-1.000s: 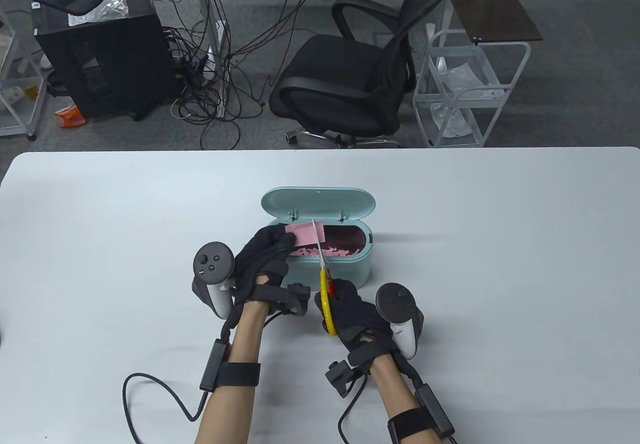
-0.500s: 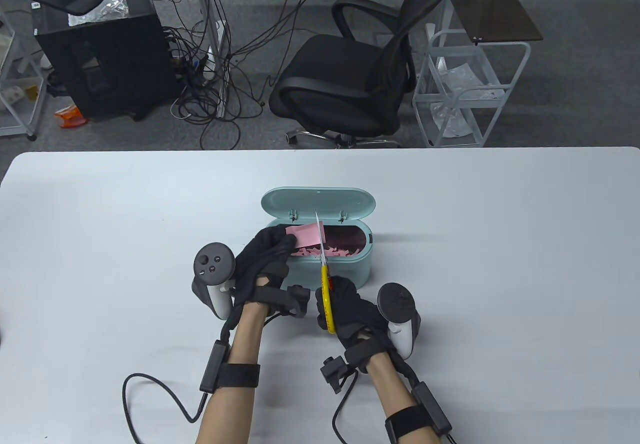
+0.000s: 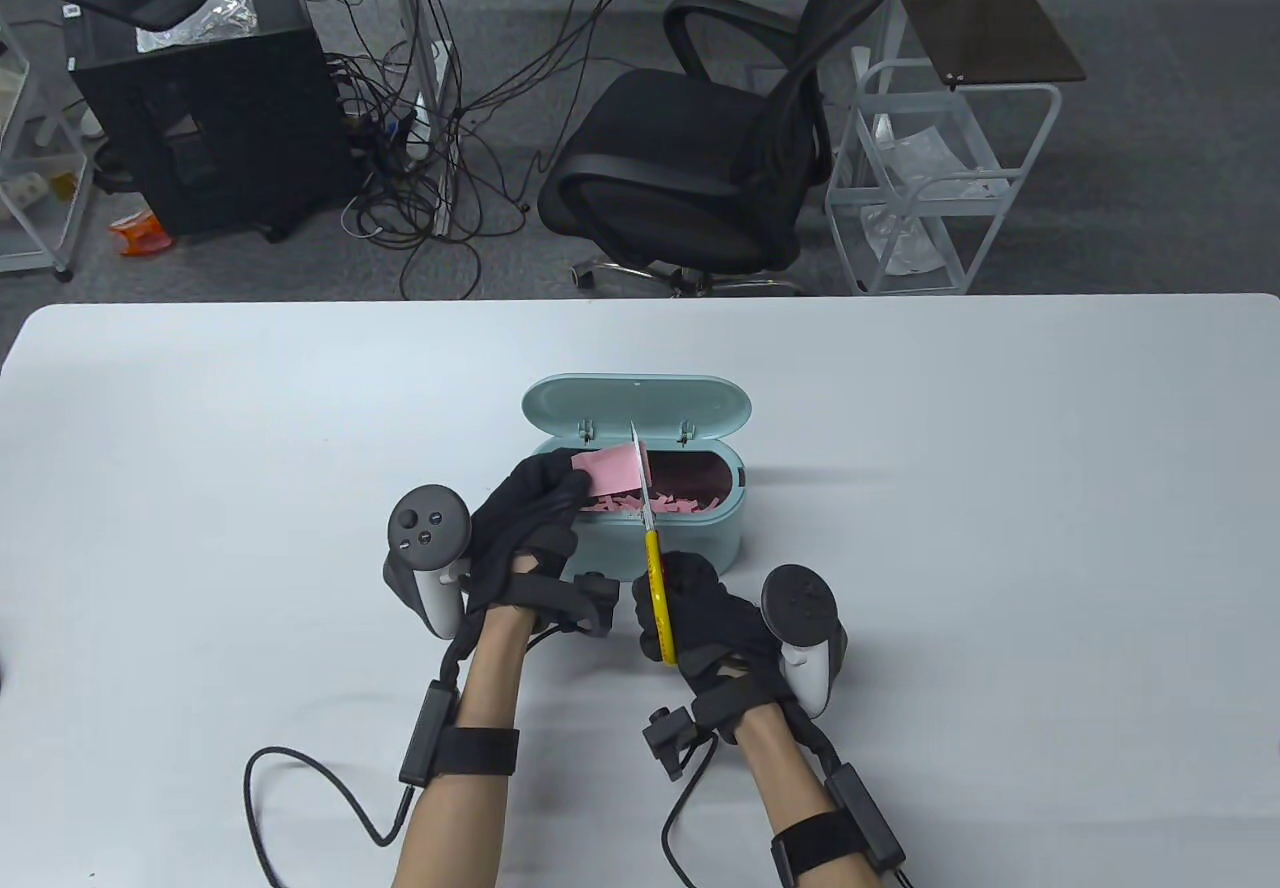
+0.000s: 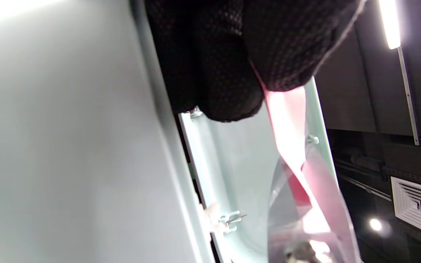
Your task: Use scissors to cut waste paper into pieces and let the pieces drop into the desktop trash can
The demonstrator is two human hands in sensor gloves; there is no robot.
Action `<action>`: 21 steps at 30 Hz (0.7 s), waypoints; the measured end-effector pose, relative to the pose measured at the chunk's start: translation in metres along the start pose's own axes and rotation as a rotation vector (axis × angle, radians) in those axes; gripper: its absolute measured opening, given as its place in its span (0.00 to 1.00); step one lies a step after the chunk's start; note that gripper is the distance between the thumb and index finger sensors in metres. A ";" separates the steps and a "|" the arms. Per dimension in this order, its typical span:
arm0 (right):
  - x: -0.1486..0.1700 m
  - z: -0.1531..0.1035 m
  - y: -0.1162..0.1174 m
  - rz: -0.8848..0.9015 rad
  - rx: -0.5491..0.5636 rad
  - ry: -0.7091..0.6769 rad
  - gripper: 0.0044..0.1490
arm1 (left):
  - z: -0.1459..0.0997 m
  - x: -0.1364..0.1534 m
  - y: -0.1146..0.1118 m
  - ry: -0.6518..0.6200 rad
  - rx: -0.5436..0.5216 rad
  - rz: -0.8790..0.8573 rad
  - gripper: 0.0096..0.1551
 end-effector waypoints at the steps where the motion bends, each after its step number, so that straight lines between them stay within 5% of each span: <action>1: -0.001 0.001 -0.001 -0.023 -0.002 -0.001 0.56 | 0.000 0.000 0.000 -0.003 0.004 0.008 0.21; 21: 0.001 0.001 -0.006 0.054 0.066 0.006 0.49 | 0.001 0.000 0.001 -0.005 0.030 -0.006 0.21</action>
Point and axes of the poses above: the tracker on the back of each hand, its own x axis roughly to the little-finger side, its own z axis roughly from the wrist to the fingertips, y = z × x, the point moved 1 cm from there along z, roughly from the wrist to the fingertips, and after that the axes turned 2 degrees about -y, right-handed, at the moved point
